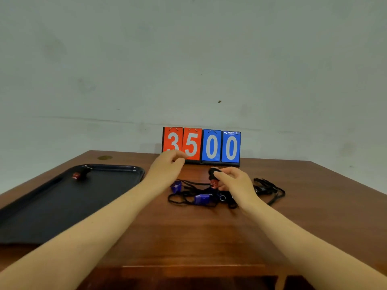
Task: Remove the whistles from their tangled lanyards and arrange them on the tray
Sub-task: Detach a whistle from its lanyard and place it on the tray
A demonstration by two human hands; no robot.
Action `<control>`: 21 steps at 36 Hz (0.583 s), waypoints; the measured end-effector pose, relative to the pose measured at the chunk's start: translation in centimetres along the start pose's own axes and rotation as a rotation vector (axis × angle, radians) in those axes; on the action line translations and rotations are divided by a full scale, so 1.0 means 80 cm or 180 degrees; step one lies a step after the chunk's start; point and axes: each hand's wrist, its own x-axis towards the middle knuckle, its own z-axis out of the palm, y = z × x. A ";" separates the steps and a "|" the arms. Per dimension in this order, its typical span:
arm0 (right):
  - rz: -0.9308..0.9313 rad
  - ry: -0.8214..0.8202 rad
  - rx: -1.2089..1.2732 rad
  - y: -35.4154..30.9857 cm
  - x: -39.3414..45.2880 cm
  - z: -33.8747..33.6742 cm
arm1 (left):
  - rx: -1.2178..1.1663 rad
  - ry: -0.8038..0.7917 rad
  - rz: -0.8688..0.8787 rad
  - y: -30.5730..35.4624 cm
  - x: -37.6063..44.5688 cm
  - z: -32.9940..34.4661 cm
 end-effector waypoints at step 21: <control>0.0027 -0.1079 0.0197 -0.069 -0.018 0.278 | 0.1282 0.0748 -0.1631 -0.231 -0.113 -0.268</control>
